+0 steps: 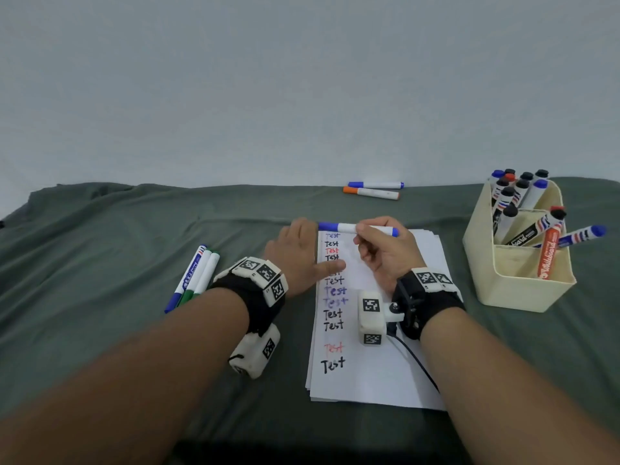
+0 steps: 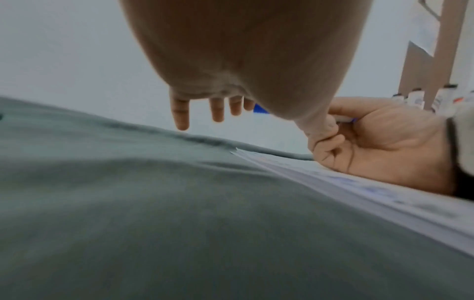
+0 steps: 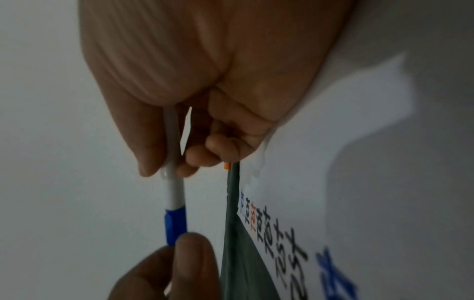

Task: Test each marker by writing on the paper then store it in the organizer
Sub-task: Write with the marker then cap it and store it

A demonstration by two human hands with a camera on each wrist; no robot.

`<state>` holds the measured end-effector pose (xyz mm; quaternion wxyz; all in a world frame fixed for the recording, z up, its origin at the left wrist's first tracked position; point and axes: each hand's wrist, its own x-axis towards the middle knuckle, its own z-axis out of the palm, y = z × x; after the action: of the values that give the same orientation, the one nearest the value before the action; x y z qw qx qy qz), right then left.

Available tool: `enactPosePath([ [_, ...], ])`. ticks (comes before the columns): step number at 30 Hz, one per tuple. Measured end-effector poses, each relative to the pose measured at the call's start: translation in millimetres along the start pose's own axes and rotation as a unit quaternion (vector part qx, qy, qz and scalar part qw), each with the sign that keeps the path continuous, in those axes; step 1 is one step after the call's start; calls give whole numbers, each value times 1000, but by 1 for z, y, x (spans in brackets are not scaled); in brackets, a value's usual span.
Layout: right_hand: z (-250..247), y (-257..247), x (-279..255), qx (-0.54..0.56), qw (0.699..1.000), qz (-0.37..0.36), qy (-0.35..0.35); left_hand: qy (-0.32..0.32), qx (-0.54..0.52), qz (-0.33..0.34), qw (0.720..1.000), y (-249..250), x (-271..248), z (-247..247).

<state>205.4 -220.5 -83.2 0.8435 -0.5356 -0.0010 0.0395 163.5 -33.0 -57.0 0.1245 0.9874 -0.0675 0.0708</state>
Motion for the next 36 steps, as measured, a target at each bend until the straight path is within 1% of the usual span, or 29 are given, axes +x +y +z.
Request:
enactPosePath([
  [2,-4,2,2,12,1000,-8,5,33,-15,38,999,-1,11,-5],
  [5,-6,6,4,-6,1000,-11,-9,88,-87,64,990,-2,25,-12],
  [6,-6,7,5,-8,1000,-12,-17,81,-99,71,989,0,30,-15],
  [8,-5,7,5,0,1000,-12,-24,9,-63,91,994,5,39,-18],
  [10,-5,7,5,6,1000,-10,-25,-64,-15,106,992,10,44,-19],
  [12,-4,6,5,9,1000,-4,-26,-91,-4,117,989,9,44,-18],
  [14,-4,5,4,10,999,6,-31,-100,-7,124,987,4,43,-16],
  [16,-4,5,4,3,999,9,-34,-98,-9,109,989,-4,41,-15],
  [19,-3,6,2,-22,999,3,-47,-104,-4,64,993,-19,39,-17],
  [20,-3,6,2,-15,999,3,-40,-103,-13,50,993,-24,37,-18],
  [23,-6,6,6,11,1000,4,2,-73,-56,-41,995,-39,31,-19],
  [24,-6,6,6,6,1000,2,8,-63,-46,-65,995,-44,30,-19],
  [26,-5,7,7,15,1000,-4,21,-70,23,-91,993,-54,31,-22],
  [27,-4,7,8,29,999,-7,29,-84,52,-95,991,-59,31,-26],
  [29,-4,7,9,48,998,-5,41,-113,96,-81,986,-67,34,-33],
  [31,-4,6,8,45,998,-1,45,-125,132,-64,981,-72,38,-37],
  [36,-4,4,5,75,997,-4,37,-137,149,-53,978,-73,43,-35],
])
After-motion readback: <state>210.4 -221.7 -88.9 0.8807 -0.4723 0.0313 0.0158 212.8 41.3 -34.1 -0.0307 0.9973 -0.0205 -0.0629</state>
